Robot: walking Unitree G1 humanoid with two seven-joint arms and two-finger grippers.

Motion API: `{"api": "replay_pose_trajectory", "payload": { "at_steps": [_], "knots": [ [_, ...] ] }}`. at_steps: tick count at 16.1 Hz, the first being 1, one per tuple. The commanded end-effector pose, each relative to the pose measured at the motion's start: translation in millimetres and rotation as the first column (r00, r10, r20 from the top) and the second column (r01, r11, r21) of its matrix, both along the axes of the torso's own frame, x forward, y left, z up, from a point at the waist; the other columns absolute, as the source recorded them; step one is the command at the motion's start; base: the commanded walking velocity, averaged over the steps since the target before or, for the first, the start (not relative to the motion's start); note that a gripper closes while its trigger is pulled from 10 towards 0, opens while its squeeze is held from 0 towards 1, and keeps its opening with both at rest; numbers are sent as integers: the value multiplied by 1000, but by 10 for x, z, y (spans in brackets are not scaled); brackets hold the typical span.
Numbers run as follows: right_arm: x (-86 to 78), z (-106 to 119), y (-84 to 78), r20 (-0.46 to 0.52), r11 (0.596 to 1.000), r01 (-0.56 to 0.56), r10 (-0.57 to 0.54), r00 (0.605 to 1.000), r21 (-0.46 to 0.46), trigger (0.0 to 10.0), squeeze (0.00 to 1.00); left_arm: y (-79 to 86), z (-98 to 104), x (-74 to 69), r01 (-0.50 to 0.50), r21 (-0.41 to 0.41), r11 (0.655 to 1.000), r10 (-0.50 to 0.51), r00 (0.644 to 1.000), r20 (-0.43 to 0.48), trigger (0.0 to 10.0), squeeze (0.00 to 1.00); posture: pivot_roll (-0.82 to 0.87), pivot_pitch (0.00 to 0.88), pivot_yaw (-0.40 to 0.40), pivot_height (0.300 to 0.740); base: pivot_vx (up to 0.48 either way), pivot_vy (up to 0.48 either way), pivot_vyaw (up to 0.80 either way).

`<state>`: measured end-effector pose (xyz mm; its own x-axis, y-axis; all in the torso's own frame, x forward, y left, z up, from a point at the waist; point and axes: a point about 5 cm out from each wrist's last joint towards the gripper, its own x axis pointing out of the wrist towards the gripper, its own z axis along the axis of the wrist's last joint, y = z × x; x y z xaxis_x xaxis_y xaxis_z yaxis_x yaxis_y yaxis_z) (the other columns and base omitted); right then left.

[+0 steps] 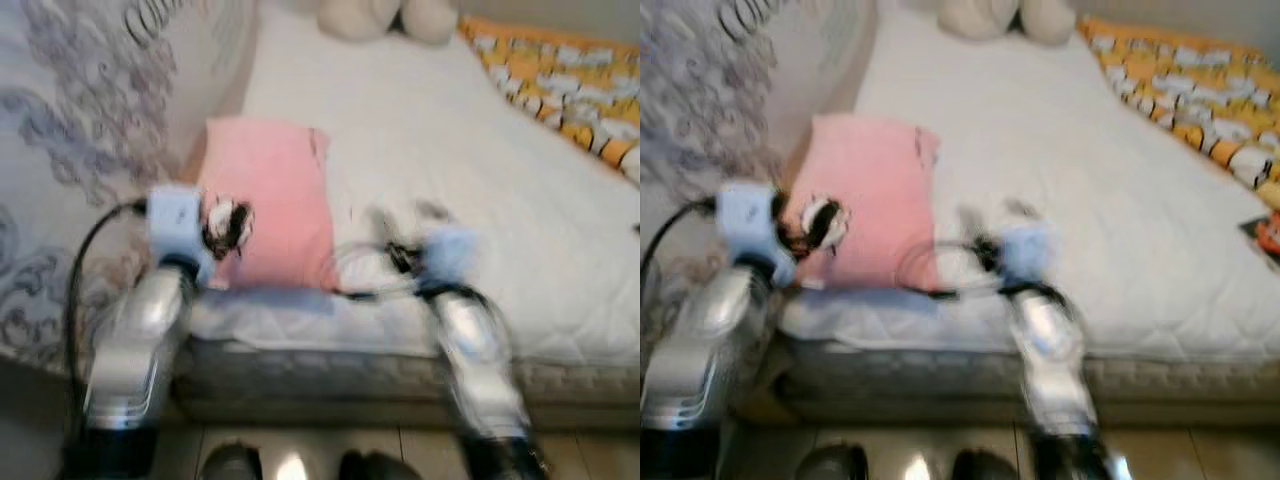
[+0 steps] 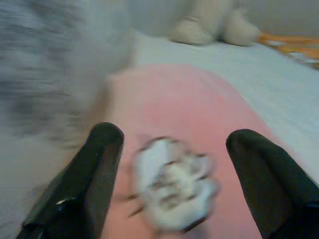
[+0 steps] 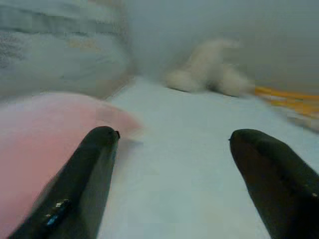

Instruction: Clean up the room

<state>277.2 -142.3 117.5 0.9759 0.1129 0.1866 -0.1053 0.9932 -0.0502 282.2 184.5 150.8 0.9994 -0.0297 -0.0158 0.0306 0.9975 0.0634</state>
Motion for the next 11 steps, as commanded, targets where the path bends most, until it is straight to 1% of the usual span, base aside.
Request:
{"api": "replay_pose_trajectory", "payload": {
  "at_steps": [1, 2, 3, 4, 5, 6, 7, 8, 9, 10, 11],
  "knots": [
    [-78, 1, -206, -13, 996, 89, -89, 996, -10, 10000, 1000, 37, 52, -74, -52, 40, 998, 50, 998, 48, 10000, 1000, 17, 0, -54, 740, 0, 0, 0],
    [-147, -53, -302, -31, 992, 123, -124, 992, -23, 10000, 1000, 65, 22, -141, -72, 63, 995, 68, 996, 53, 10000, 1000, 14, 0, -54, 740, 0, 0, 0],
    [-319, -210, -458, -88, 985, 165, -168, 982, -47, 10000, 1000, 157, -148, -315, -110, 91, 990, 108, 994, 30, 10000, 1000, 8, 0, -47, 740, 0, 0, 0],
    [-382, -266, -487, -108, 985, 166, -171, 979, -55, 10000, 1000, 213, -246, -390, -135, 102, 986, 135, 991, 10, 10000, 1000, 7, 0, -46, 740, 0, 0, 0],
    [-447, -371, -530, -157, 984, 172, -178, 971, -52, 10000, 757, 313, -436, -495, -168, 104, 980, 172, 984, -36, 10000, 635, 3, 0, -41, 740, 0, 0, 0],
    [-469, -407, -560, -189, 981, 184, -191, 963, -55, 10000, 0, 346, -538, -539, -178, 127, 976, 185, 982, -45, 10000, 0, 0, 0, -40, 740, 0, 0, 0],
    [-467, -407, -563, -197, 981, 186, -193, 961, -54, 10000, 0, 340, -581, -544, -167, 123, 978, 176, 982, -66, 10000, 0, 0, 0, -37, 740, 0, 0, 0],
    [-440, -393, -547, -200, 983, 177, -183, 963, -50, 10000, 0, 325, -605, -517, -161, 86, 983, 169, 981, -90, 10000, 0, -6, 0, -35, 740, 0, -412, 0],
    [-334, -361, -471, -200, 989, 146, -147, 969, -23, 10000, 0, 253, -542, -393, -156, 30, 987, 158, 985, -67, 10000, 0, -15, 0, -27, 740, 0, -454, 0],
    [-294, -343, -424, -195, 992, 123, -124, 973, -17, 10000, 0, 219, -503, -342, -150, 22, 988, 151, 987, -50, 10000, 0, -16, 0, -27, 740, 0, -454, 0],
    [-275, -343, -404, -199, 993, 113, -114, 973, -17, 10000, 0, 214, -499, -321, -153, 14, 988, 153, 987, -47, 10000, 0, -20, 0, -23, 740, 0, -446, 0]
  ]
}}
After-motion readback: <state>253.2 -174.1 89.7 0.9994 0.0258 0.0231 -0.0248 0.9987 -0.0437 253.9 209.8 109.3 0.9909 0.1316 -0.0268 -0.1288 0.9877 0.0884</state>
